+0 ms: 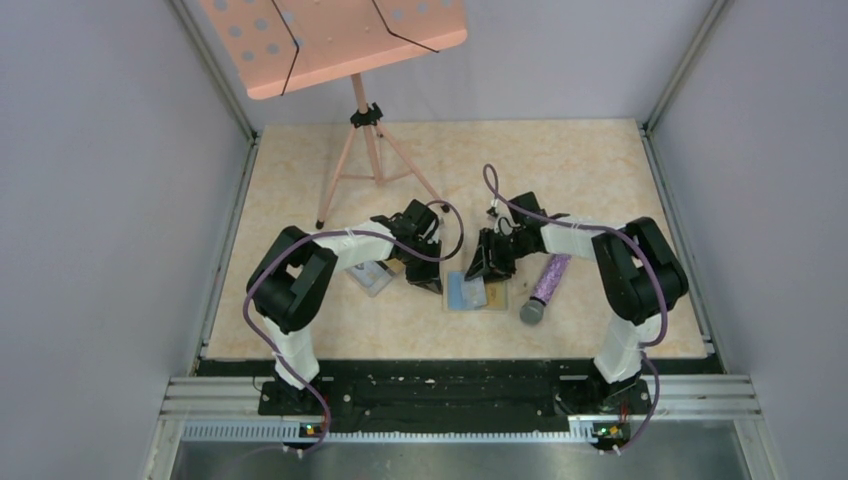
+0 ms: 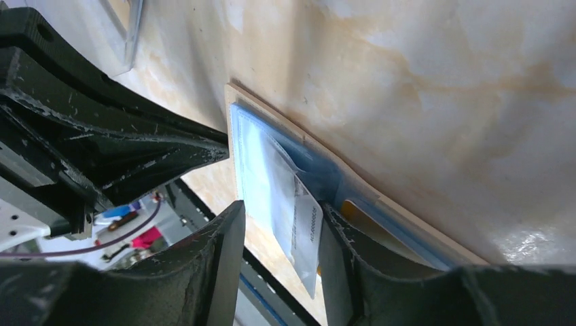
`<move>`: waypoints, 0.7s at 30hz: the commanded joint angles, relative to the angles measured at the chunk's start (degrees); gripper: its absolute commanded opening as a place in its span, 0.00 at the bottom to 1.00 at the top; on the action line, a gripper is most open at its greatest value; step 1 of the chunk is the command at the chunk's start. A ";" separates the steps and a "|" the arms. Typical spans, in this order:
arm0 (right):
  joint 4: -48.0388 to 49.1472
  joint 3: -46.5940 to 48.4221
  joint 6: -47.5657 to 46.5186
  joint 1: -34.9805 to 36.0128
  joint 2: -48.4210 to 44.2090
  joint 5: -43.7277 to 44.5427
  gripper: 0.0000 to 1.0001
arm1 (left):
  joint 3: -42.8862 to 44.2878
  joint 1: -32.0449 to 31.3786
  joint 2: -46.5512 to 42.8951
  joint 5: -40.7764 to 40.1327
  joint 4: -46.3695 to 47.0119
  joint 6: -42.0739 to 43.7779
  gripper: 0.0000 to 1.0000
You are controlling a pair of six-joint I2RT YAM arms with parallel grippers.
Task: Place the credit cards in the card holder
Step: Insert the credit card into the card holder.
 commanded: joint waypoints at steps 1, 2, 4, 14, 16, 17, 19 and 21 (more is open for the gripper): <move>-10.88 5.36 -4.92 2.31 -2.65 7.50 0.44 | -1.46 -0.50 0.35 -0.59 -1.88 -0.09 0.00; -12.21 5.97 -5.36 2.58 -2.75 8.58 0.46 | -1.50 -0.49 0.41 -0.55 -1.84 -0.09 0.00; -14.33 7.12 -6.14 2.93 -3.49 10.91 0.49 | -1.58 -0.51 0.51 -0.46 -1.78 -0.17 0.00; -19.10 8.95 -6.99 3.45 -7.04 18.38 0.74 | -1.37 -0.63 0.98 -0.03 -1.64 -0.12 0.00; -19.61 8.96 -6.96 3.41 -7.26 18.78 0.75 | -1.32 -0.71 0.99 0.07 -1.49 -0.18 0.00; -19.81 8.96 -7.02 3.42 -7.40 18.98 0.75 | -1.20 -0.75 1.03 0.07 -1.49 -0.18 0.00; -20.05 8.76 -7.14 3.41 -7.88 19.14 0.76 | -1.15 -0.84 0.84 0.14 -1.45 -0.15 0.00; -20.08 8.28 -7.28 3.41 -7.99 18.86 0.76 | -1.02 -0.92 0.77 0.42 -1.28 -0.26 0.00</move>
